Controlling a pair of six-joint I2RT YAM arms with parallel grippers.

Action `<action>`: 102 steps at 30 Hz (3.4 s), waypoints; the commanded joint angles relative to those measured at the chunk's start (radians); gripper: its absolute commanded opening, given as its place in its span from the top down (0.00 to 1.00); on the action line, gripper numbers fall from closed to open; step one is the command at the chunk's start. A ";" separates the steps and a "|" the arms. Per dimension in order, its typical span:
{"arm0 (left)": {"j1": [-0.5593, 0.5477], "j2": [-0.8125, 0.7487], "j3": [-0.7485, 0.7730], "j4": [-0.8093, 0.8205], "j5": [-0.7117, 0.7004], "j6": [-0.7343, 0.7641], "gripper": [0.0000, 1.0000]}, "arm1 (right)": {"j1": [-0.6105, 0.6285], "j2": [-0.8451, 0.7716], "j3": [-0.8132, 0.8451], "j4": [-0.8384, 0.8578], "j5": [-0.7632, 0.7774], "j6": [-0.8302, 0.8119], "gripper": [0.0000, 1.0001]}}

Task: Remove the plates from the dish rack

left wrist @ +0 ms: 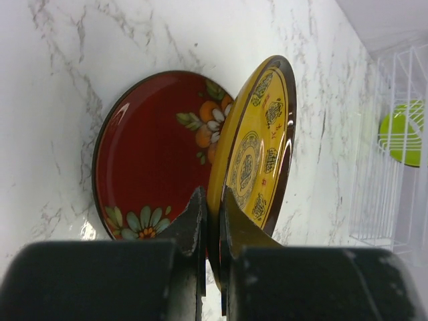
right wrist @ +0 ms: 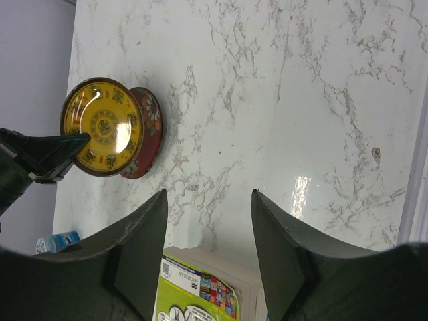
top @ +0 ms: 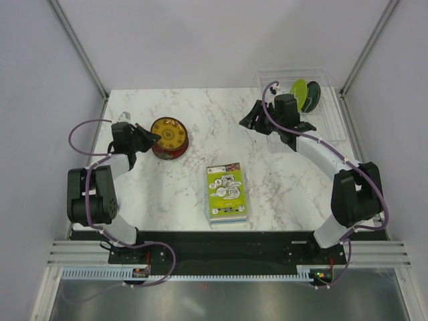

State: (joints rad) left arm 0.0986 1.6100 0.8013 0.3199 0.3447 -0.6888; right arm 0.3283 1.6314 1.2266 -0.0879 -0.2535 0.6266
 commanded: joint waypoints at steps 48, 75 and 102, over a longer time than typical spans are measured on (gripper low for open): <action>-0.330 -0.156 0.234 -0.252 -0.131 0.322 0.06 | -0.267 0.636 0.886 -0.306 0.793 -0.643 0.35; -0.338 -0.096 0.234 -0.245 -0.148 0.313 0.07 | -0.262 0.475 0.716 -0.084 0.724 -0.674 1.00; -0.342 -0.139 0.158 -0.084 0.034 0.138 0.02 | 0.018 -0.153 0.114 -0.086 0.366 -0.277 1.00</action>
State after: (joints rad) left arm -0.2382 1.4773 0.9901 0.0910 0.2783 -0.4660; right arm 0.3019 1.5280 1.3899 -0.2062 0.3313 0.1677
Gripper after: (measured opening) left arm 0.983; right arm 0.039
